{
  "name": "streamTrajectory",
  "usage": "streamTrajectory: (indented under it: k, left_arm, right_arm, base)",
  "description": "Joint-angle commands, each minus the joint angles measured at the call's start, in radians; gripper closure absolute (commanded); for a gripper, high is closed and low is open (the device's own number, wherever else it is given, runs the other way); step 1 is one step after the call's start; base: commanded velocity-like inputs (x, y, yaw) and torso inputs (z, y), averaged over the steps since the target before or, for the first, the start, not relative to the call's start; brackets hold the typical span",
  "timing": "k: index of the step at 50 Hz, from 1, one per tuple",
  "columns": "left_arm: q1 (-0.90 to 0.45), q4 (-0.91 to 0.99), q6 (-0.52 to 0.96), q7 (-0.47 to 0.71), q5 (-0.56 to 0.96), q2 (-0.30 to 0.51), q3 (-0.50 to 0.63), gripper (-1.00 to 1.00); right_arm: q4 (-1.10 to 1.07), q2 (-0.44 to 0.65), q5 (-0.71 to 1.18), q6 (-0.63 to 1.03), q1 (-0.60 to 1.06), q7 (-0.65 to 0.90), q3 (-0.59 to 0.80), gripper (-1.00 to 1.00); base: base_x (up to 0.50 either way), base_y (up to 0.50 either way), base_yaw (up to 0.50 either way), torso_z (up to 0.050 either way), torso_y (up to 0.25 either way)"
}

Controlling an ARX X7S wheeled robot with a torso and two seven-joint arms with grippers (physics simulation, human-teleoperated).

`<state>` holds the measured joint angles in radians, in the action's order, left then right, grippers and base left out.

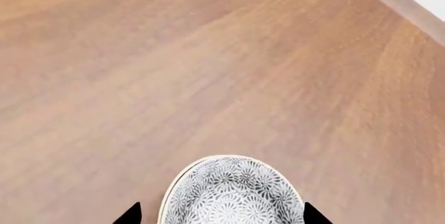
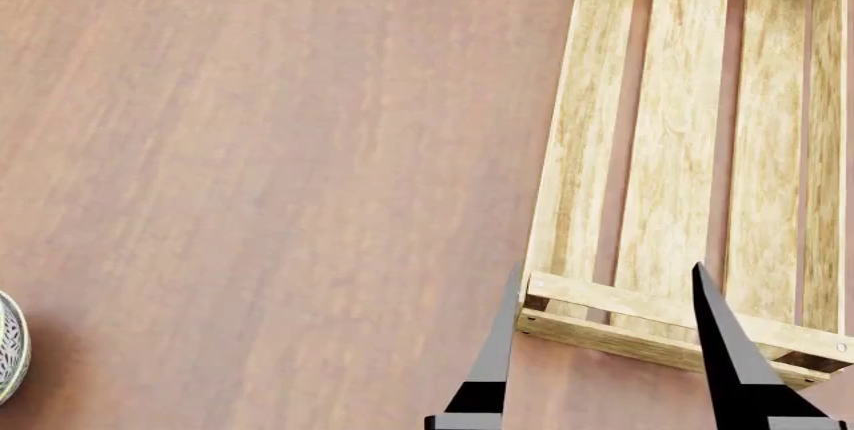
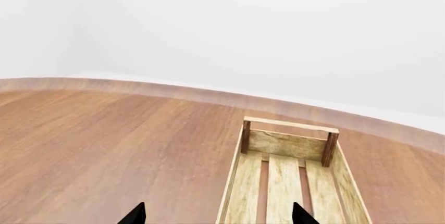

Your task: Stack the right bowl on the left bowl and place them in the tray.

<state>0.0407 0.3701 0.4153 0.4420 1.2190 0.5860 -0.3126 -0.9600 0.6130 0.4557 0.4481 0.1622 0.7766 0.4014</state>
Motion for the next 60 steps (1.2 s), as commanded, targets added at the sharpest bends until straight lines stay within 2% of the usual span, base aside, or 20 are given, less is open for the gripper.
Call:
streamTrajectory:
  k: [1,60]
  left_arm:
    - [-0.003,-0.028,-0.008,-0.014,-0.007,-0.008,0.004,-1.00]
    - [-0.133,-0.247,0.012,-0.075,0.053,-0.072,0.073,-1.00]
  right_arm:
    - [0.003,0.003,-0.001,-0.005,-0.001,0.002,0.005,-1.00]
    - [0.015,0.018,0.001,-0.028,0.000,0.013,0.016,-1.00]
  base:
    - [0.00,0.00,0.00,0.000,0.000]
    - [0.00,0.00,0.00,0.000,0.000]
